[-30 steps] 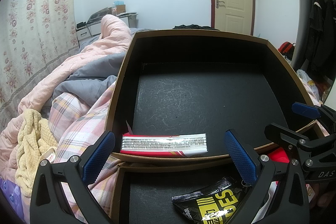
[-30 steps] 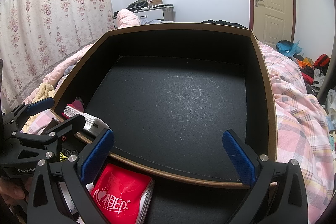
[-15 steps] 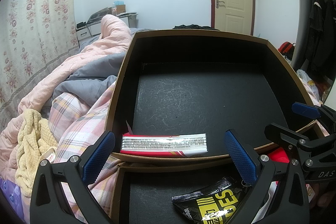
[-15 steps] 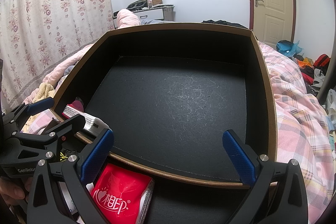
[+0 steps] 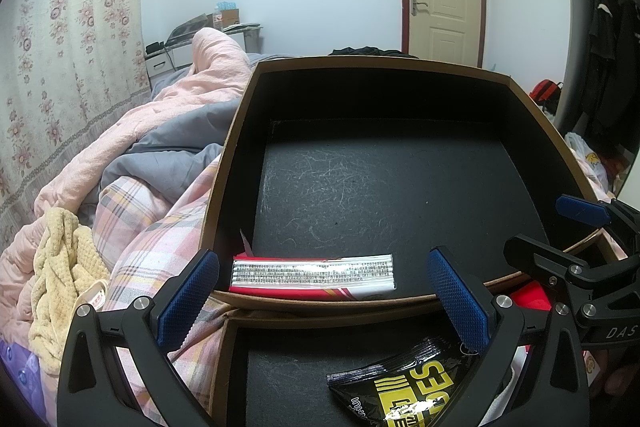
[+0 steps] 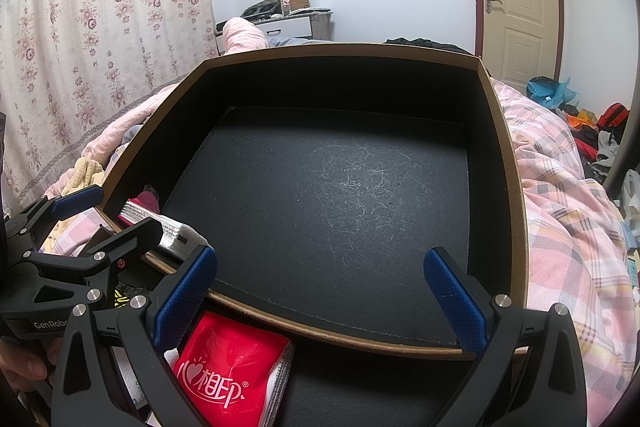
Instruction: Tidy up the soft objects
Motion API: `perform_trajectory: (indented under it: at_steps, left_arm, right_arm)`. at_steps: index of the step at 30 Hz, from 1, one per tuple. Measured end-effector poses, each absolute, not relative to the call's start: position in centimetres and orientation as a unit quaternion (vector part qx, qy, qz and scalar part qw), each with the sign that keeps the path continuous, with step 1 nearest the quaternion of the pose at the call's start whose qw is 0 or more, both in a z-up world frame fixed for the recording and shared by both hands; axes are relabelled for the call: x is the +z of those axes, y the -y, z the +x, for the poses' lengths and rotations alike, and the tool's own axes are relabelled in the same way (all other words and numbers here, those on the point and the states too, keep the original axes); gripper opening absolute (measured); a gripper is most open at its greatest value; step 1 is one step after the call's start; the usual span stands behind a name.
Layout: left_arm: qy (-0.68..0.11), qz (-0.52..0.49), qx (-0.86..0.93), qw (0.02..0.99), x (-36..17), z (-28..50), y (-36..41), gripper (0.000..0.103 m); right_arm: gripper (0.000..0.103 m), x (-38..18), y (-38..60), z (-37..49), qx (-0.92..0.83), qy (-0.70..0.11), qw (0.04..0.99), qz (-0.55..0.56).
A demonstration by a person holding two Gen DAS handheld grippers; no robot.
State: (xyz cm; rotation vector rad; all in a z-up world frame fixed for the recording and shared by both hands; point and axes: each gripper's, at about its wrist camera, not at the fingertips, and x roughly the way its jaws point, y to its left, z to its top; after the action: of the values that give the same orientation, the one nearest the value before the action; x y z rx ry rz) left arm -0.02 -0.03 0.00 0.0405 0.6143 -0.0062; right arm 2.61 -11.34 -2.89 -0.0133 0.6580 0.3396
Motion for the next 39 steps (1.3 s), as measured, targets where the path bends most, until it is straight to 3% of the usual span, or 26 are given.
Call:
perform_trajectory:
  at_steps: [14,20,26,31,39]
  left_arm:
    - [-0.299,0.028,-0.001,0.954,0.7,-0.3,-0.2,0.103]
    - [-0.258,-0.062,-0.048,0.963,4.1,-2.2,-3.4,0.103]
    - [-0.299,-0.147,-0.163,0.929,6.7,-4.3,-5.7,0.103]
    - [-0.408,-0.022,-0.203,0.890,5.4,-4.3,-1.6,0.103]
    - [-0.444,0.066,-0.266,0.853,2.2,-5.6,2.2,0.103]
  right_arm:
    - [0.102,-2.9,11.3,2.9,0.166,-0.321,0.932,-0.002]
    - [0.102,-2.8,11.7,2.4,0.167,-0.321,0.932,0.000]
    - [0.102,-2.8,11.5,2.6,0.168,-0.319,0.933,0.003]
    - [0.102,-2.8,11.5,2.6,0.169,-0.319,0.933,0.003]
    - [0.102,-2.8,11.6,2.6,0.169,-0.317,0.933,0.005]
